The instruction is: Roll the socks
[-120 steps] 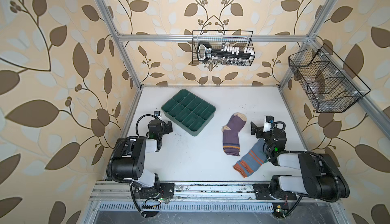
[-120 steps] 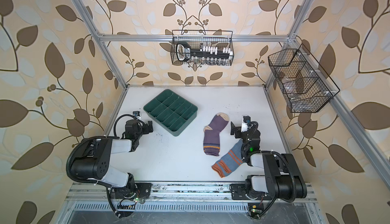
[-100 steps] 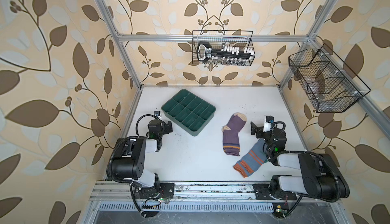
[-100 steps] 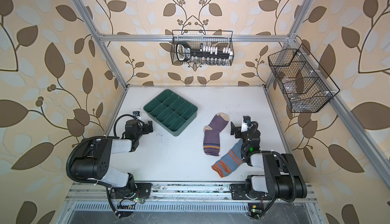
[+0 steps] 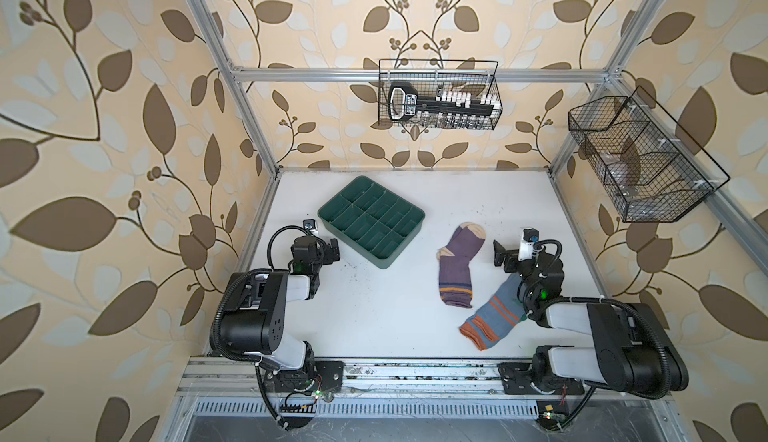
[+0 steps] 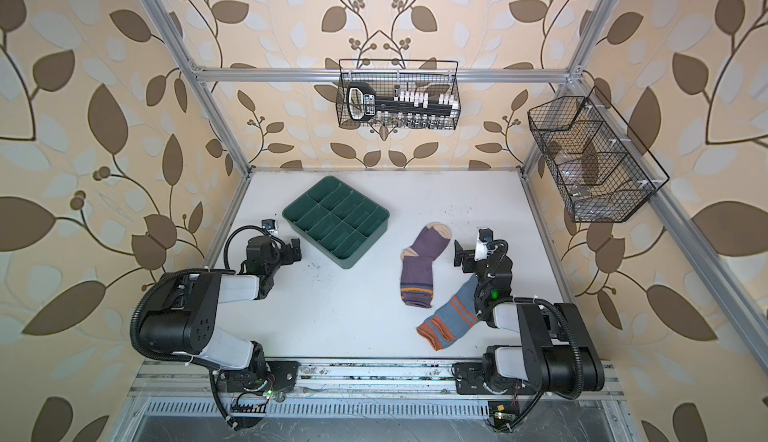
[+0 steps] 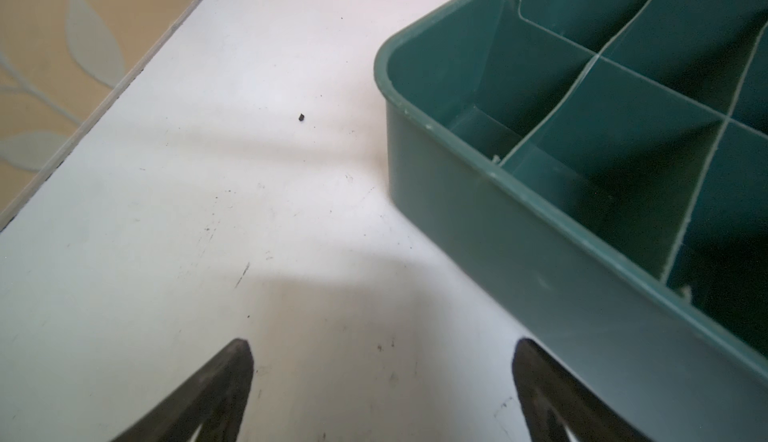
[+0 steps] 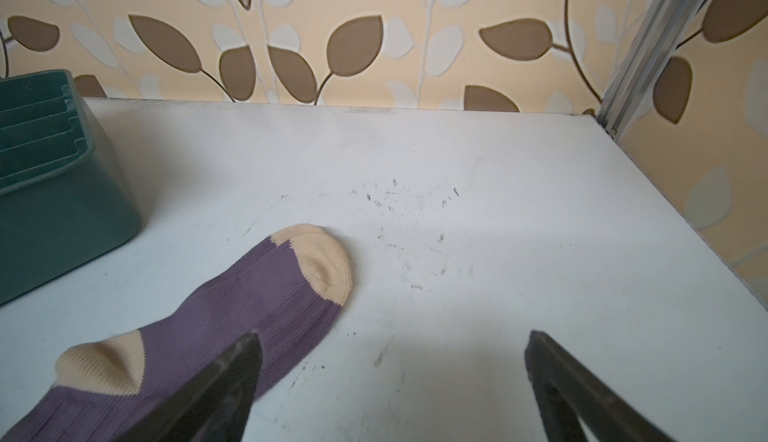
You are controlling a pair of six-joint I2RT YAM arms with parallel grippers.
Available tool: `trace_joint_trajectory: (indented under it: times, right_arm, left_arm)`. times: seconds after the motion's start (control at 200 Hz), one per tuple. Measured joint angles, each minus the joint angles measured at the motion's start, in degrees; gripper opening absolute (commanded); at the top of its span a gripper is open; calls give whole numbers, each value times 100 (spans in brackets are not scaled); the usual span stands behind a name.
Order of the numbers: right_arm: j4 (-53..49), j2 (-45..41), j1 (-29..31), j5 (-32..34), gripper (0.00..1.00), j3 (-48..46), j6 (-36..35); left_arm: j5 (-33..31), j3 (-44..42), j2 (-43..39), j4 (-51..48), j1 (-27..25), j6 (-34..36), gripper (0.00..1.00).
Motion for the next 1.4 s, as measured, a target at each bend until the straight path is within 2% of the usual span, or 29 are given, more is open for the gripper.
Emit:
trace_joint_trajectory:
  times: [0.26,0.35,0.415,0.535,0.63,0.65,0.7,0.76,0.835,0.92,0.975,1.07,1.19,1.315,1.4]
  right_arm:
    - [-4,-4,0,24,100,2,2]
    - [-376,-153,-20,114,100,96,59]
    - [-1021,-581,-57,186,100,308,101]
    - [-2116,-1690,-166,66,100,1049,264]
    - [-2264,-2299,-435,-704,100,1681,691]
    - [-2238,-2358,-494,-955,100,1810,855]
    - [-2127,-2391,-551,-1462,100,2083,1220]
    - [-2131,-2277,-520,-1945,100,2439,1794]
    - [-2507,-2013,-472,-2205,100,2870,2643]
    - [-2758,-1558,-529,-2520,100,3154,3373]
    - [-2876,-1309,-562,-2649,100,3198,3689]
    - [-3226,-1001,-551,-2708,100,3204,3950]
    - [-4242,-846,2,-2216,100,3512,3563]
    - [-5233,-538,1038,-1451,97,4295,2811]
    - [-5643,-358,1517,-1097,97,4570,2420]
  left_arm:
    - [0,0,0,0,0,-2,99]
    - [-85,7,-42,-61,0,-24,99]
    - [-271,136,-369,-695,0,-103,99]
    - [-496,673,-1482,-1799,0,-348,99]
    - [-866,1281,-2361,-2428,-13,-1196,99]
    - [-1104,1484,-2583,-2708,-33,-1770,99]
    - [-1322,1738,-2922,-3029,-57,-2470,99]
    - [-1305,1827,-3248,-3191,-68,-3077,99]
    - [-1209,1873,-3471,-3628,-144,-3724,96]
    - [-1099,2048,-3436,-4358,-313,-4291,93]
    - [-1010,2131,-3357,-4835,-417,-4599,99]
    - [-881,2273,-3206,-5674,-669,-5156,99]
    - [-723,2551,-2688,-6463,-1217,-5707,97]
    - [-518,2774,-1899,-6765,-1698,-6094,91]
    - [-365,2817,-1381,-6800,-1882,-6293,88]
